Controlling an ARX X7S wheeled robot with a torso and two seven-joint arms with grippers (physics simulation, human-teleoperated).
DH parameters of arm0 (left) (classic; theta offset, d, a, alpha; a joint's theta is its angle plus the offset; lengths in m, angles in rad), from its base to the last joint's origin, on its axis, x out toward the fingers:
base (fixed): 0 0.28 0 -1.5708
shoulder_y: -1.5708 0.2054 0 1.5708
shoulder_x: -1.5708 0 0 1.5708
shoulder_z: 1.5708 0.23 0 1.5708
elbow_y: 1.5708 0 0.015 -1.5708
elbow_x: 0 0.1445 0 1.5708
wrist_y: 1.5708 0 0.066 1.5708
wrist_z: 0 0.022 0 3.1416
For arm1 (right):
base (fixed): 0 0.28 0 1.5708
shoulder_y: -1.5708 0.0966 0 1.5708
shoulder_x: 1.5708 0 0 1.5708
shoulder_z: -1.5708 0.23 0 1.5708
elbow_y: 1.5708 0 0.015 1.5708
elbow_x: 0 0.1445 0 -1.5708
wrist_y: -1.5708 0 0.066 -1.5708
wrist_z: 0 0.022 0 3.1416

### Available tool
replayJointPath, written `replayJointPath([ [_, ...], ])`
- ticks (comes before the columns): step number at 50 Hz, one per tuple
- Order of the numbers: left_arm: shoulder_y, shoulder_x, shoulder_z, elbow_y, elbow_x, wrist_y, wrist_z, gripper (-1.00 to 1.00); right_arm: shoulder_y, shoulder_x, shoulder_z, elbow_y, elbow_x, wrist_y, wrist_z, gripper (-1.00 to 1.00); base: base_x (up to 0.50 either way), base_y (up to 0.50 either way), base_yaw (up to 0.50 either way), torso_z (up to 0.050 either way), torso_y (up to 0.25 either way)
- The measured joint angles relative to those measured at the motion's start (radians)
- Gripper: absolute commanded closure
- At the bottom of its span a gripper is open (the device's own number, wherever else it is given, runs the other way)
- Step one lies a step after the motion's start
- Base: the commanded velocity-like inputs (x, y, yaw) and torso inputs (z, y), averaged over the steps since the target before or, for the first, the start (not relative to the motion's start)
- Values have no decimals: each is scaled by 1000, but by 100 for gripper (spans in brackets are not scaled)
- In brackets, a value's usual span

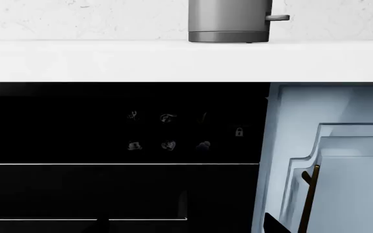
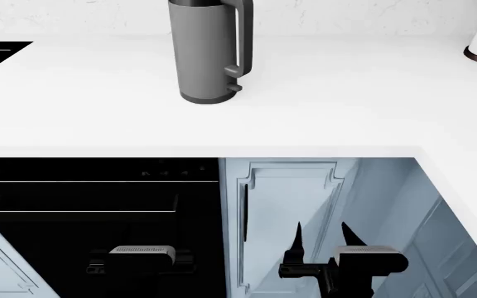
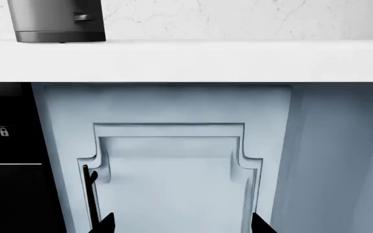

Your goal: Press down the lever to turn on the electric kettle.

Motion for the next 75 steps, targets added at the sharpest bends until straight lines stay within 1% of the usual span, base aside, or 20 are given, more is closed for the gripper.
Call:
replayJointPath([
  [31, -1, -60, 77, -8, -42, 10, -76, -100, 10, 59, -76, 23, 53, -7, 63, -100, 0, 0, 0, 0, 0],
  [70, 0, -112, 120, 19, -99, -10, -128, -100, 5, 105, -148, -12, 86, 6, 117, -100, 0, 0, 0, 48, 0],
  [72, 14, -124, 115, 62, -116, -52, -138, -100, -15, 120, -153, -56, 88, 46, 119, -100, 0, 0, 0, 0, 0],
  [75, 32, -141, 108, 190, -135, -129, -154, -100, -41, 141, -159, -192, 91, 109, 123, -100, 0, 0, 0, 0, 0],
])
